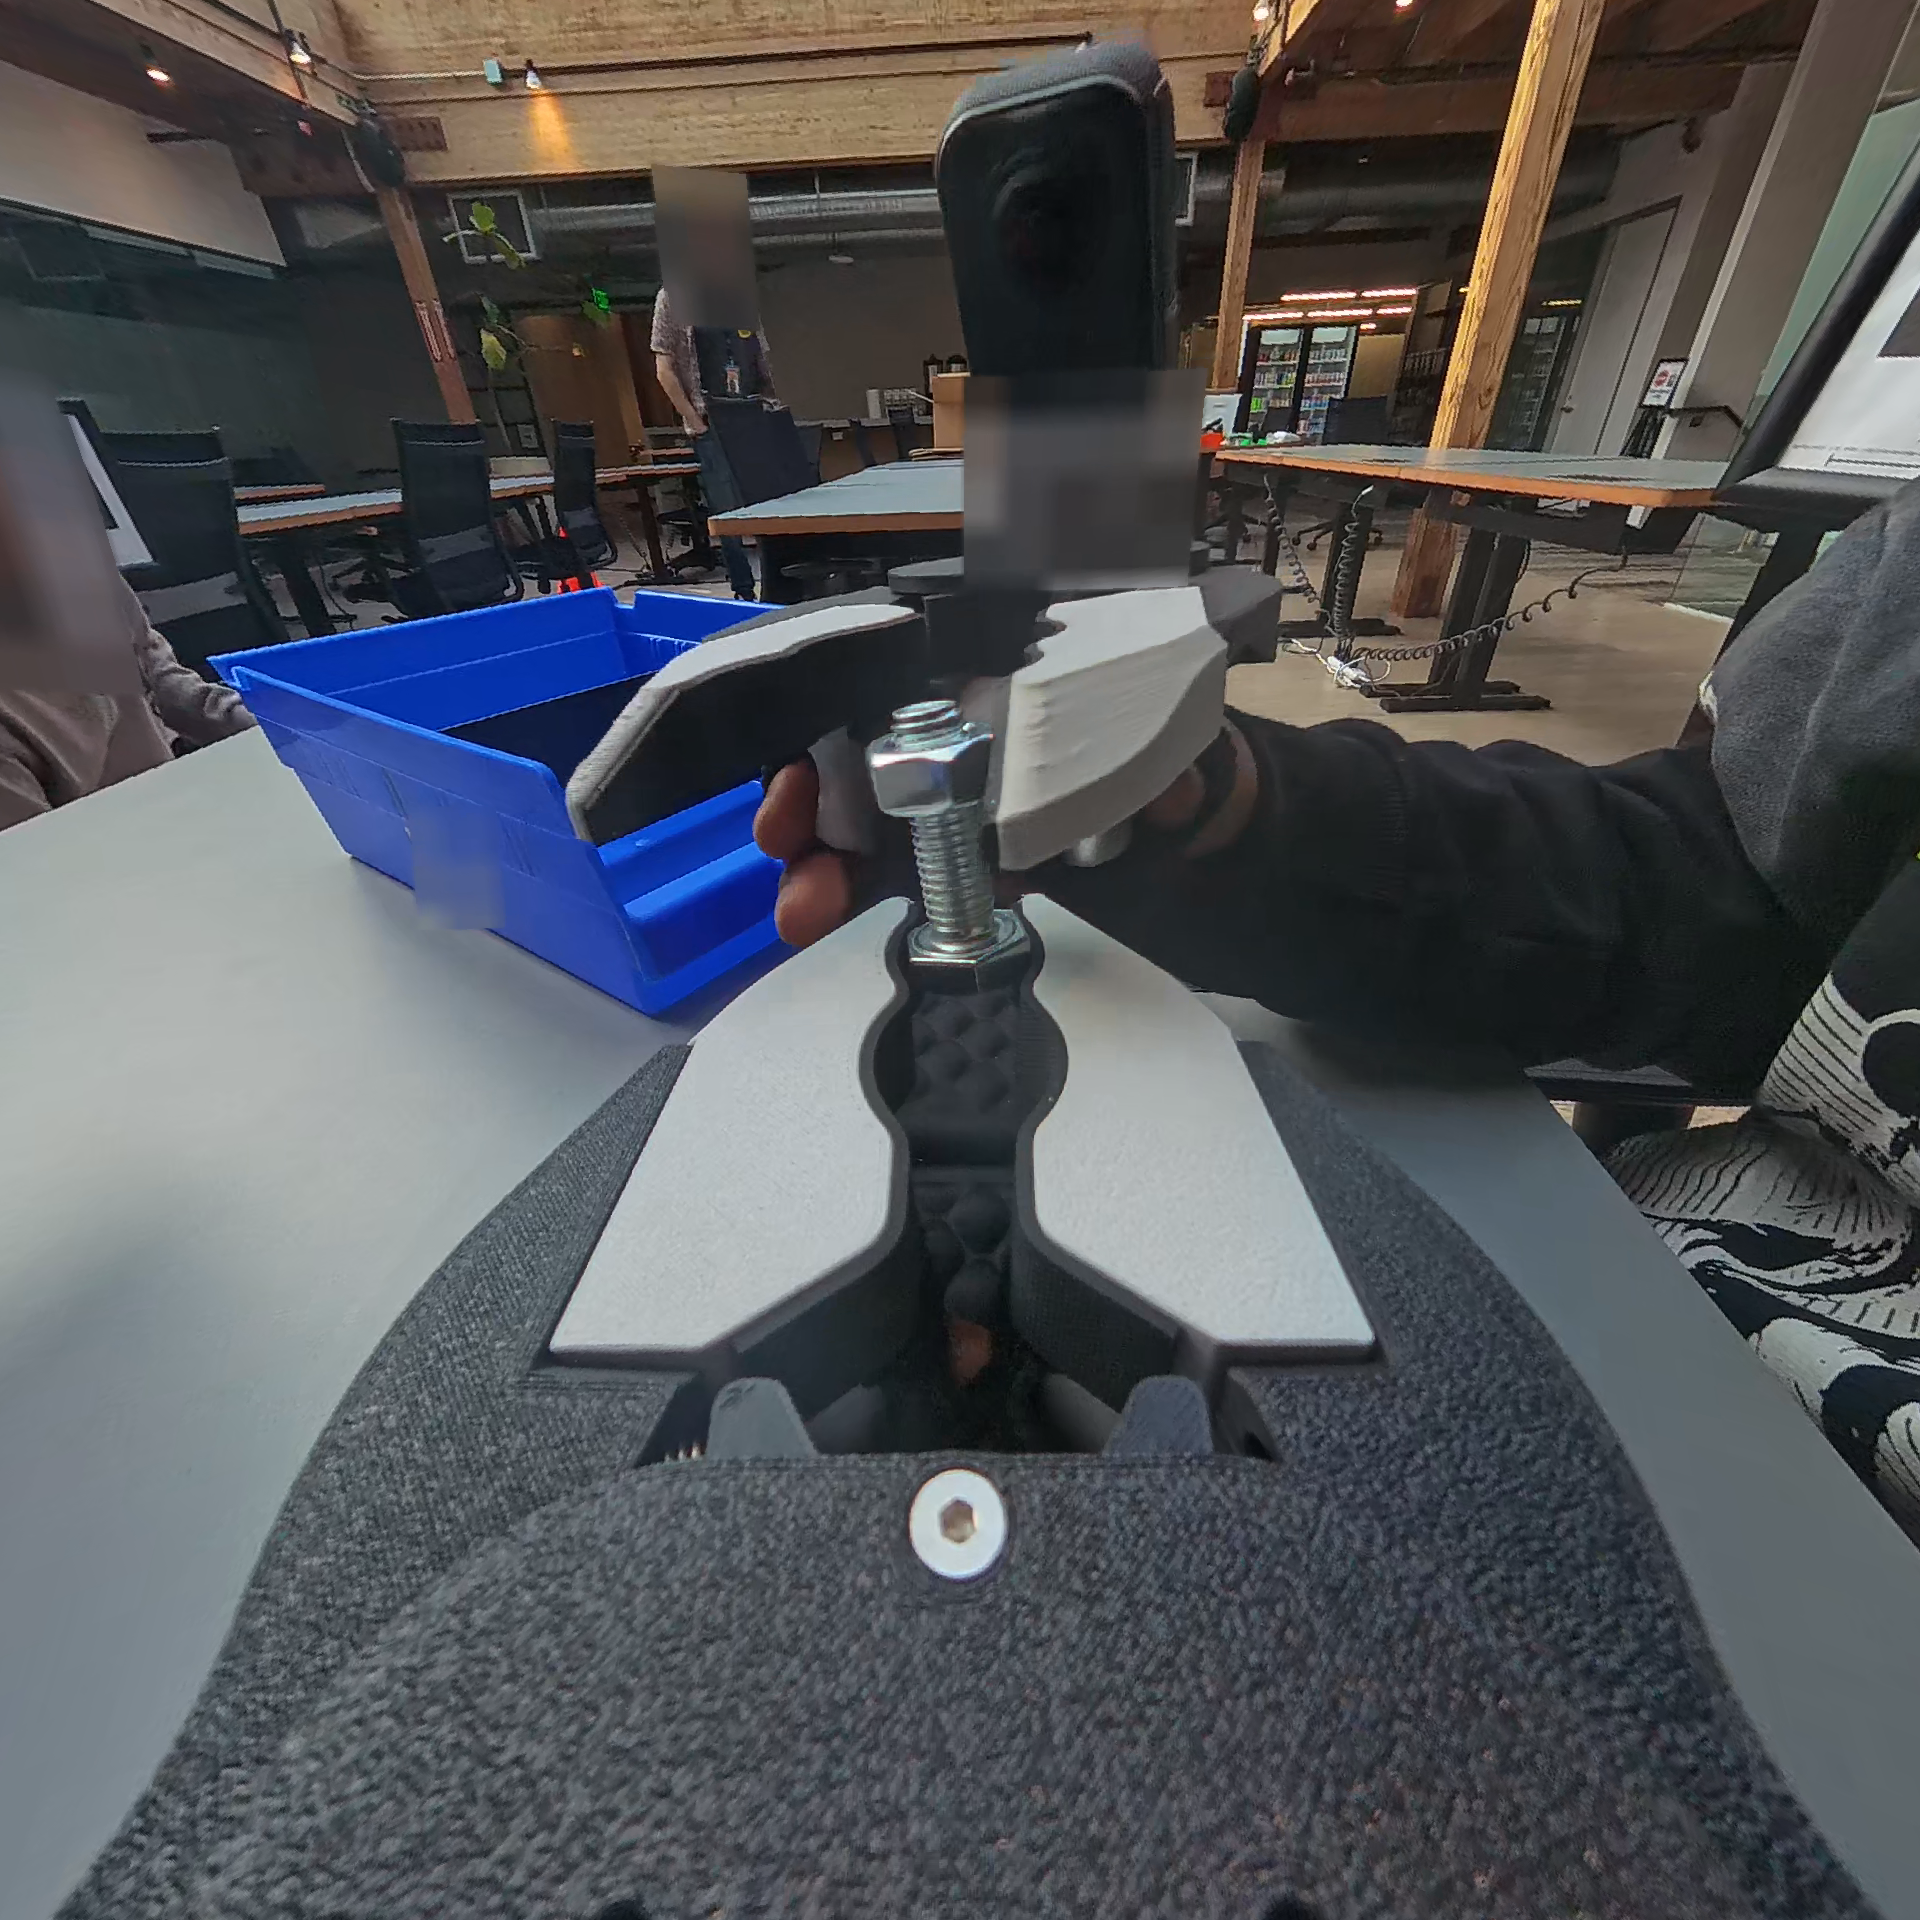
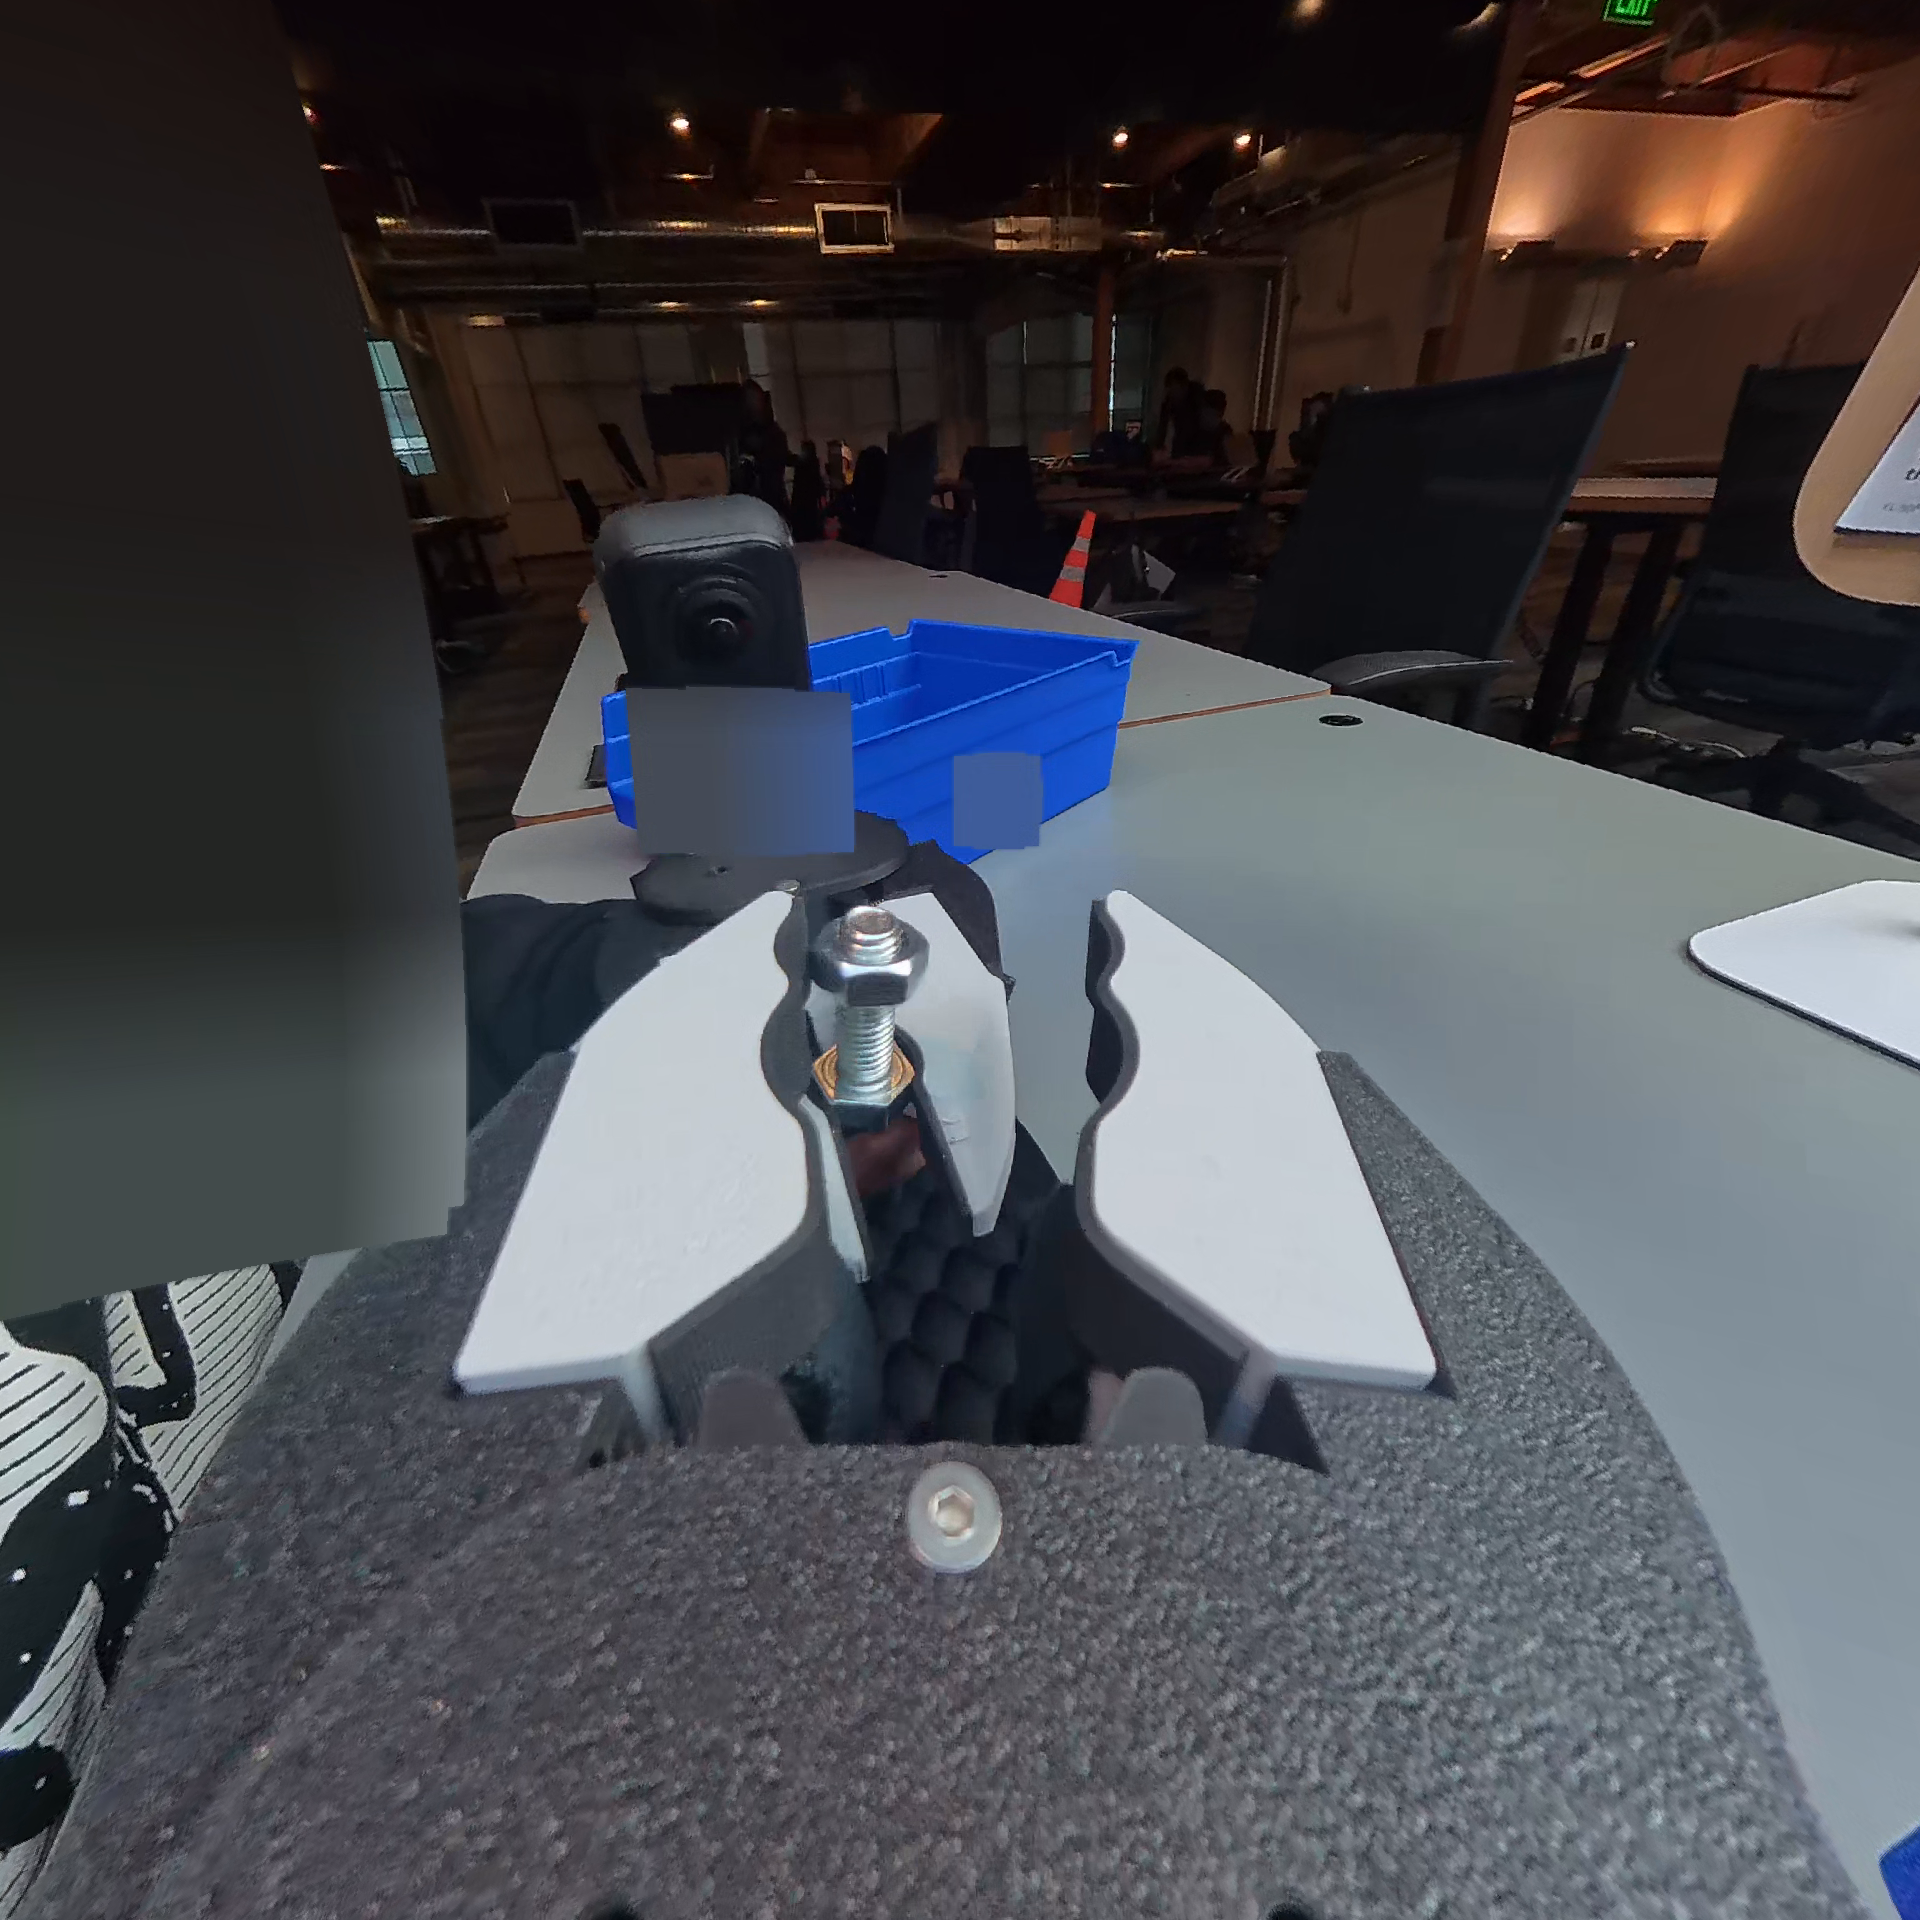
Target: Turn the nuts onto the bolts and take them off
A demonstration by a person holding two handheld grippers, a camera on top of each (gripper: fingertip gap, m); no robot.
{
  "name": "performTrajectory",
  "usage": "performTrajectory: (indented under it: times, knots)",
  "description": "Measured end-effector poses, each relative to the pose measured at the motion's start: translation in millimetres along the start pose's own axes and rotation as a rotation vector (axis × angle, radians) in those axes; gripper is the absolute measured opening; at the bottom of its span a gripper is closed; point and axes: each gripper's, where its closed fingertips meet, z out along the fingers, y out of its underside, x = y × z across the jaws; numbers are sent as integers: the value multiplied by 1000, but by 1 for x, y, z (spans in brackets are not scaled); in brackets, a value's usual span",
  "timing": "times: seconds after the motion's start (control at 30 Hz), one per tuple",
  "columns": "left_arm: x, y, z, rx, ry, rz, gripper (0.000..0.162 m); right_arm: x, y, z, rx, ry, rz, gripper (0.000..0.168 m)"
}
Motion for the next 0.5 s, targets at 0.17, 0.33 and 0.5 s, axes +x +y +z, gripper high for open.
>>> performTrajectory:
  times: [0.17, 0.33, 0.5]
  knots:
    - [0, 0, 0, 3, -1, -3, 15, 3, 0, -18, 9, 20, -8, 48]
    - [-1, 0, 0, 5, -2, -3, 15, 10, -1, -39, 22, 69, -38, 14]
    - [-1, 0, 0, 3, -3, -2, 15, 4, -8, -38, 58, 27, -16, 29]
